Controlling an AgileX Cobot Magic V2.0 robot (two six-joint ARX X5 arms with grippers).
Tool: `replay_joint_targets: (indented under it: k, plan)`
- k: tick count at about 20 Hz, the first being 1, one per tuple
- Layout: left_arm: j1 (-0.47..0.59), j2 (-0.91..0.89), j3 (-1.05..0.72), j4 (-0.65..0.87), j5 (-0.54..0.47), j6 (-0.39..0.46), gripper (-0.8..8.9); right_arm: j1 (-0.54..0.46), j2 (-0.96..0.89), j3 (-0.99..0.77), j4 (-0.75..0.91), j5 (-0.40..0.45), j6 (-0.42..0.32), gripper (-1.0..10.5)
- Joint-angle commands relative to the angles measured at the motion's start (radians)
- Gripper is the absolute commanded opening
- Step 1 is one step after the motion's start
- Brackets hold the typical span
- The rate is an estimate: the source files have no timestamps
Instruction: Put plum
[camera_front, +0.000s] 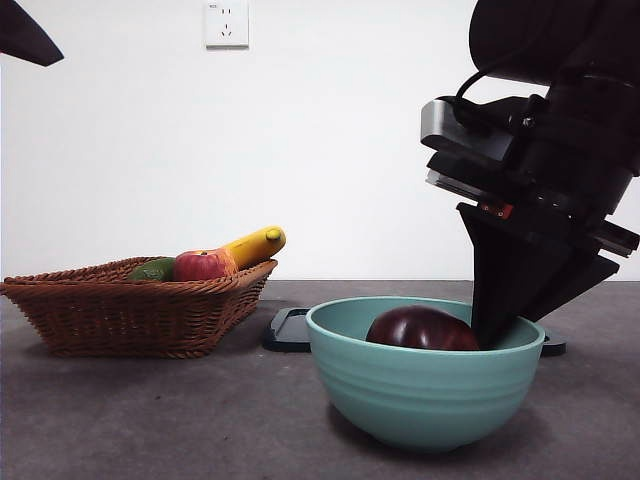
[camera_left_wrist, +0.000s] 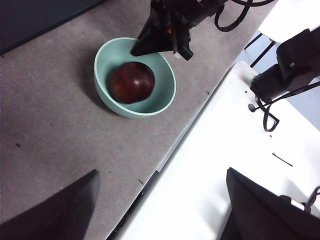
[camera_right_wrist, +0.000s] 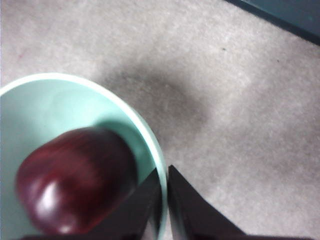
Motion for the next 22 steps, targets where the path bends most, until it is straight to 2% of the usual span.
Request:
replay_joint_targets:
  k: [1, 5, 10, 17, 22]
  plan:
    - [-0.006, 0.006, 0.009, 0.006, 0.005, 0.005, 4.06, 0.007, 0.013, 0.041, 0.006, -0.002, 0.017, 0.1]
    - [-0.006, 0.006, 0.009, 0.004, 0.005, 0.005, 4.06, -0.011, 0.015, 0.15, -0.026, 0.005, 0.017, 0.1]
    - [-0.006, 0.006, 0.009, 0.001, 0.005, 0.016, 4.06, -0.113, 0.079, 0.322, -0.045, 0.006, 0.01, 0.1]
    - [-0.006, 0.006, 0.009, -0.002, 0.005, 0.02, 4.06, -0.24, 0.364, 0.626, -0.1, 0.004, -0.041, 0.1]
    - [-0.006, 0.006, 0.009, -0.005, 0.005, 0.02, 4.06, -0.277, 0.486, 0.643, -0.063, -0.001, -0.041, 0.1]
